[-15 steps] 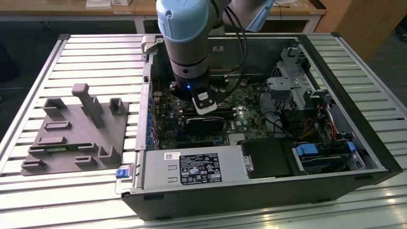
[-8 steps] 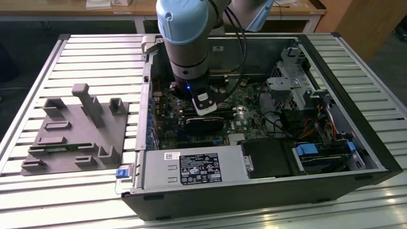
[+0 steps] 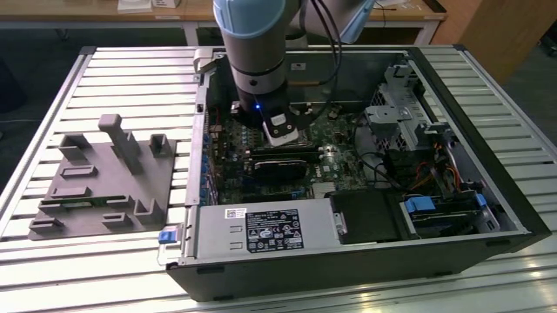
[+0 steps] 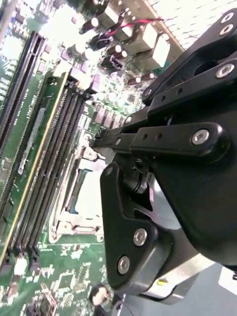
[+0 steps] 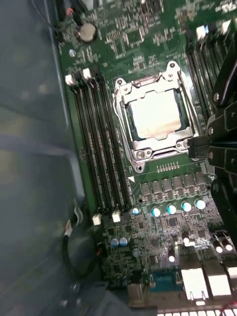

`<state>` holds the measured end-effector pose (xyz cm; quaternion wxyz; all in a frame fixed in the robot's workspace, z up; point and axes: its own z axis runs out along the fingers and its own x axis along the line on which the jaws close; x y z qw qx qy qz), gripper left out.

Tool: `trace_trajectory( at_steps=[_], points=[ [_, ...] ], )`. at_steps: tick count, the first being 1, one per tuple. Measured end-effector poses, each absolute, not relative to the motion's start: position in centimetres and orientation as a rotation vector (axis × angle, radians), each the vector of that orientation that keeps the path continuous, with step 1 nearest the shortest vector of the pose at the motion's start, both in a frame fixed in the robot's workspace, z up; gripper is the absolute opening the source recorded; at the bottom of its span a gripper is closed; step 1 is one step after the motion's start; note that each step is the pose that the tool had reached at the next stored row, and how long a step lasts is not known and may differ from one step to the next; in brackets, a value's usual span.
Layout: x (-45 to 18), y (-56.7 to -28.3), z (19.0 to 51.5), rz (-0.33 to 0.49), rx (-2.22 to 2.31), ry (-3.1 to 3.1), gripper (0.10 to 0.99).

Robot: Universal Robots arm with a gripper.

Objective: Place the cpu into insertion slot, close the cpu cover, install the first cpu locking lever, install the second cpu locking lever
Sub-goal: 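Install the second cpu locking lever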

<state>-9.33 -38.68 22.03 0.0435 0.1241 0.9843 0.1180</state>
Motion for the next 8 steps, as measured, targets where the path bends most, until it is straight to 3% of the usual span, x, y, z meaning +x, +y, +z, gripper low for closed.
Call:
trace_trajectory(
  at_steps=[5, 8],
  points=[
    [-9.0, -38.7, 22.4, 0.277, 0.384, 3.01, 0.106],
    [-8.0, -38.7, 22.4, 0.269, 0.386, 3.01, 0.106]
  ],
)
